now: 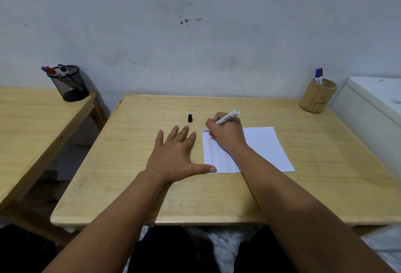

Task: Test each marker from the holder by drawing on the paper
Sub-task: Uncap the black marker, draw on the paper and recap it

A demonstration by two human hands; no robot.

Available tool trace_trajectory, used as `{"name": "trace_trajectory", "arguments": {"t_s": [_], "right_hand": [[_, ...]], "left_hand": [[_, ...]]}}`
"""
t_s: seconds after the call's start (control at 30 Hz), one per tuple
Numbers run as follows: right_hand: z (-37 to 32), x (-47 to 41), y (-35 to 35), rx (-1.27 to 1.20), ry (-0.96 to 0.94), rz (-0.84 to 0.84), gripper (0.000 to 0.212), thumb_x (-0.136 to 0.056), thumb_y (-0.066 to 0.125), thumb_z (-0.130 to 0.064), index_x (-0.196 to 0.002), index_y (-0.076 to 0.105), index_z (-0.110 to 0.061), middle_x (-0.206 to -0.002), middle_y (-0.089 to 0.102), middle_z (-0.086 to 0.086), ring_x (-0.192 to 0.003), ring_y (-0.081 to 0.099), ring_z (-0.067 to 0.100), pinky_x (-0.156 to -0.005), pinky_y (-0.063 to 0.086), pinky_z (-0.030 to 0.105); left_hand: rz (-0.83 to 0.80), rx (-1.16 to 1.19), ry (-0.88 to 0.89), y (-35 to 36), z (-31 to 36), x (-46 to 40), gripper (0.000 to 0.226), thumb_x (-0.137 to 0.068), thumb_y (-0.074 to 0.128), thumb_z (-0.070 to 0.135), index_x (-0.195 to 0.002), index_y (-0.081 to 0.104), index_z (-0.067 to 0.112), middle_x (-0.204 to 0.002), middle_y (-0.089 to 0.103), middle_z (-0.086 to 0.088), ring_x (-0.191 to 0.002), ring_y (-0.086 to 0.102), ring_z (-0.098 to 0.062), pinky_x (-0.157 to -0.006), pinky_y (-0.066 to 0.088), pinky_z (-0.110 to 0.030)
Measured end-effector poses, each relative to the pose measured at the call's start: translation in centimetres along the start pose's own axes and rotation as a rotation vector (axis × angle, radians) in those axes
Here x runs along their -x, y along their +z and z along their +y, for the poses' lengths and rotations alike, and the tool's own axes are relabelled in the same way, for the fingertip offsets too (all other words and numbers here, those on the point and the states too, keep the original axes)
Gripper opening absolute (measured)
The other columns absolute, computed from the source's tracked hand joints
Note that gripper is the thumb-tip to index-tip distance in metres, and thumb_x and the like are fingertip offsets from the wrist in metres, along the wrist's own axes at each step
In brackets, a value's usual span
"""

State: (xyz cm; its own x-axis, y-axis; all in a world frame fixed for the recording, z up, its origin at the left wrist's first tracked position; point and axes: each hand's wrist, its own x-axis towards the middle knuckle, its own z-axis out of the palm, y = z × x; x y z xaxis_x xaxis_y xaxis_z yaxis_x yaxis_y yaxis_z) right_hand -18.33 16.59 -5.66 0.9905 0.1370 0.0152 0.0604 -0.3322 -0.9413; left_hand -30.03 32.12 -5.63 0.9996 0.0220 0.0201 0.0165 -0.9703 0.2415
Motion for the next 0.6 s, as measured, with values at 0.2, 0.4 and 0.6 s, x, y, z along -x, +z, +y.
{"name": "trace_trajectory", "arguments": {"t_s": [0.2, 0.4, 0.6], "right_hand": [[0.2, -0.2, 0.1, -0.177, 0.054, 0.041, 0.033, -0.085, 0.074, -0.031, -0.061, 0.059, -0.014, -0.062, 0.07, 0.012, -0.055, 0.069, 0.021, -0.065, 0.06, 0.044], [-1.9, 0.1, -0.9, -0.335, 0.045, -0.023, 0.048, -0.087, 0.085, -0.048, -0.073, 0.062, -0.007, -0.058, 0.065, 0.003, -0.051, 0.052, 0.021, -0.05, 0.042, 0.027], [-3.7, 0.9, -4.2, -0.267, -0.082, 0.007, 0.029, -0.09, 0.086, -0.035, -0.081, 0.068, -0.014, -0.064, 0.068, 0.0, -0.054, 0.057, 0.017, -0.058, 0.044, 0.032]], "left_hand": [[0.0, 0.083, -0.016, -0.5, 0.3, 0.3, 0.116, -0.064, 0.035, 0.103, -0.156, 0.036, 0.033, -0.17, 0.02, 0.01, -0.159, 0.007, -0.014, -0.126, -0.001, -0.054], [0.339, 0.38, -0.171, -1.7, -0.8, -3.8, 0.048, -0.101, 0.048, 0.039, -0.148, 0.048, 0.032, -0.136, 0.056, 0.004, -0.116, 0.063, -0.02, -0.098, 0.048, -0.045], [0.221, 0.235, -0.1, -1.8, -1.3, -8.1, 0.028, -0.099, 0.058, 0.04, -0.122, 0.071, 0.031, -0.117, 0.064, 0.007, -0.106, 0.066, -0.019, -0.08, 0.051, -0.034]]}}
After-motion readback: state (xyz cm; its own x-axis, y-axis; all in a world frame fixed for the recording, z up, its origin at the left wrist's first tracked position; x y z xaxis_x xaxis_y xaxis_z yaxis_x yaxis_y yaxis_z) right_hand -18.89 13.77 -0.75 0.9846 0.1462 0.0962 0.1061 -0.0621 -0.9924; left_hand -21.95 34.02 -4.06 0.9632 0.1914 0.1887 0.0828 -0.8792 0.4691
